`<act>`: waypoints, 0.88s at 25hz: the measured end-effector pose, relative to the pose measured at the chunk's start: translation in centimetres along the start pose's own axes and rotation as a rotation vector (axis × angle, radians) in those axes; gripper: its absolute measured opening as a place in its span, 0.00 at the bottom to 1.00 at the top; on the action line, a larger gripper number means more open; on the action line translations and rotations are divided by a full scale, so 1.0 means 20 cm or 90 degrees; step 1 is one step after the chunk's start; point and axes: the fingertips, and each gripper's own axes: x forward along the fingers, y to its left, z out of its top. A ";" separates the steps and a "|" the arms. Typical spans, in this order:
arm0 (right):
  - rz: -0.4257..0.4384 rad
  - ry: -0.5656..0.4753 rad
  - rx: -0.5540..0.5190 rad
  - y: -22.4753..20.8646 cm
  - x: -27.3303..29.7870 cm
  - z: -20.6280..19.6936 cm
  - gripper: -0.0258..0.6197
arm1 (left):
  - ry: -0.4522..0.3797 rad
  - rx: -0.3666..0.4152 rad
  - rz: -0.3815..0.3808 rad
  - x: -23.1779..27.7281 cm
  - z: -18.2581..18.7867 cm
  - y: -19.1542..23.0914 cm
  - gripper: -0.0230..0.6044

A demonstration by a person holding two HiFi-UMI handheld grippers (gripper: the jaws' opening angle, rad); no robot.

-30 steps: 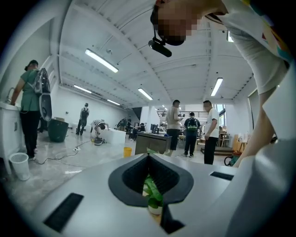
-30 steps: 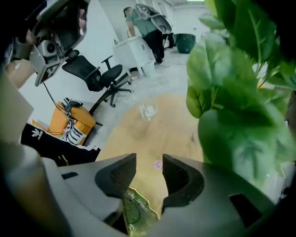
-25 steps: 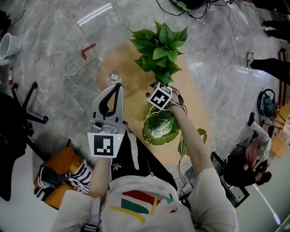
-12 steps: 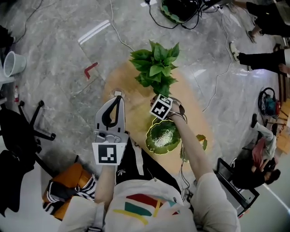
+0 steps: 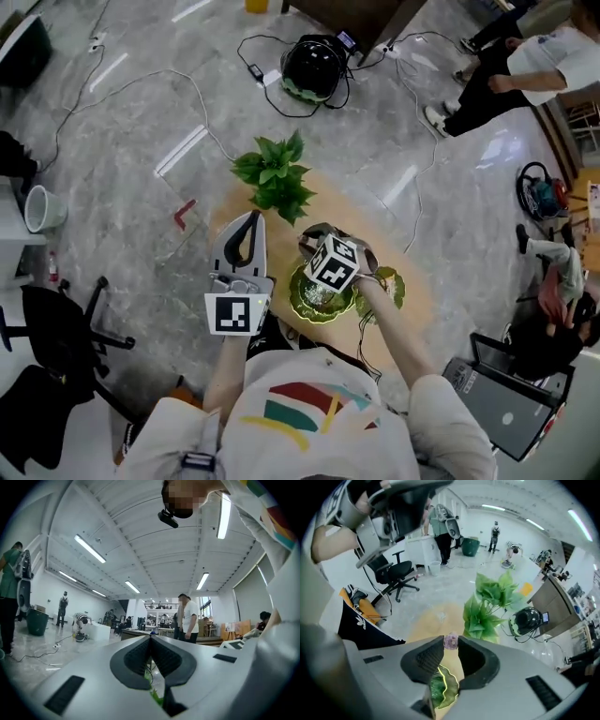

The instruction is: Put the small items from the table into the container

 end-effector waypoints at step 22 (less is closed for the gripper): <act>0.045 0.100 -0.036 0.45 -0.18 -0.43 0.20 | -0.054 0.008 -0.054 -0.02 0.24 -0.33 0.05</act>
